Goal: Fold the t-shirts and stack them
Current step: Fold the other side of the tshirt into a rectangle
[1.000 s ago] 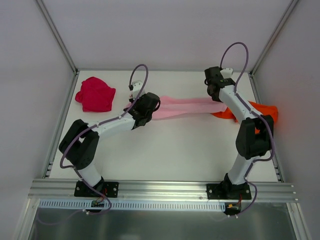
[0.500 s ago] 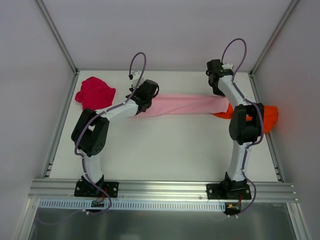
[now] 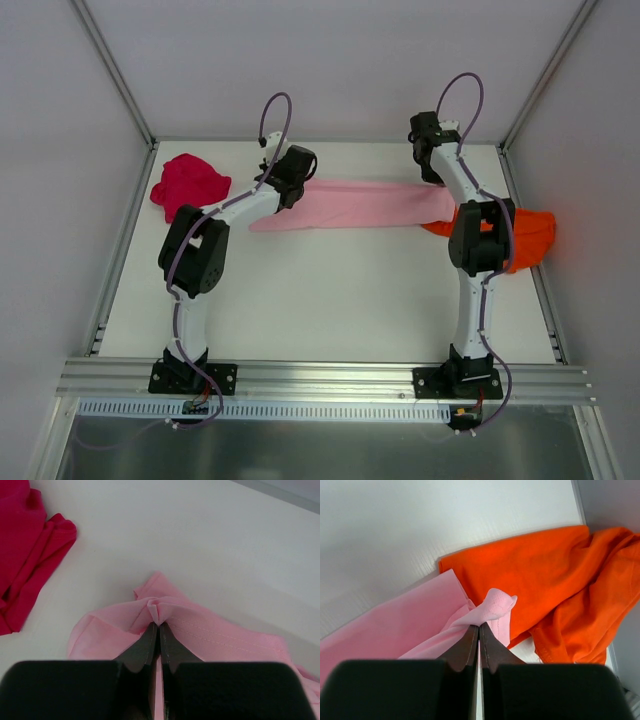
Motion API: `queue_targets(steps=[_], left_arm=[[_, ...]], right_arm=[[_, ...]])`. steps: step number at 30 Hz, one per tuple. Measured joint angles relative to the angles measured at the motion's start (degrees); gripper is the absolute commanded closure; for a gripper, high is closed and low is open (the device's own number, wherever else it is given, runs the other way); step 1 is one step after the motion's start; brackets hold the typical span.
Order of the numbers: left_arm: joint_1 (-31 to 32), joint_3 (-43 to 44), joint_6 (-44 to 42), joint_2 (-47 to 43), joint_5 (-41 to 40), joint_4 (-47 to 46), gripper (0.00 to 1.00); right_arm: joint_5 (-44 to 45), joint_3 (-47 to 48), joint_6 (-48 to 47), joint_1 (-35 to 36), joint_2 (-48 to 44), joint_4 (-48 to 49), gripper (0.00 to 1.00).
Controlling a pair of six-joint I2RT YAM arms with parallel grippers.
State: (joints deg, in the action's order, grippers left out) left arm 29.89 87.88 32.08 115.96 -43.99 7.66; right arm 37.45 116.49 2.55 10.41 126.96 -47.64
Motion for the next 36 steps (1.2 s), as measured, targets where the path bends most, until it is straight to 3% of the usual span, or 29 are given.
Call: queue_targets(steps=[2,3,4,5,6,8,9,10,14,18,28,36], left_arm=[[-0.4,1.5,0.0,1.2,0.3,0.6,0.95],[-0.7,2.1,0.0,1.8,0.5,0.8,0.79],[-0.8,2.3,0.0,2.2,0.6,0.9,0.4],[-0.9,2.3,-0.4,2.4,0.5,1.1,0.37],[-1.0,2.3,-0.1,2.6,0.5,1.4,0.32],[-1.3,2.3,-0.4,2.9,0.4,1.8,0.06],[-1.5,2.3,-0.8,2.9,0.4,2.1,0.01],[-1.5,2.3,-0.8,2.9,0.2,2.1,0.01],[-1.6,2.3,-1.2,2.9,0.0,2.1,0.01],[-1.6,0.6,-1.2,2.0,0.1,0.7,0.01],[-1.4,-16.2,2.8,-8.1,4.0,-1.3,0.01],[-1.4,-18.8,4.4,-8.8,6.4,-1.7,0.01]], right_arm=[[-0.2,1.4,-0.3,-0.1,1.0,-0.1,0.99],[-0.3,1.7,-0.3,-0.2,1.4,-0.1,0.96],[-0.5,1.9,-0.4,-0.2,1.7,-0.2,0.9],[-0.4,2.0,-0.6,-0.3,2.1,-0.2,0.52],[-0.4,2.0,-0.5,-0.5,2.4,-0.2,0.4],[-0.3,2.0,-1.9,-0.9,2.9,-0.6,0.17],[-0.2,2.0,-1.9,-1.0,3.0,-0.7,0.13],[-0.2,1.9,-2.4,-1.2,3.0,-0.6,0.07],[1.2,-0.3,-3.5,-1.4,2.6,1.3,0.02],[1.8,-3.2,-3.8,-1.3,2.5,2.4,0.01],[1.6,-8.6,-3.9,2.6,-3.5,4.0,0.01],[-1.6,-17.3,-3.5,5.9,-12.1,5.9,0.02]])
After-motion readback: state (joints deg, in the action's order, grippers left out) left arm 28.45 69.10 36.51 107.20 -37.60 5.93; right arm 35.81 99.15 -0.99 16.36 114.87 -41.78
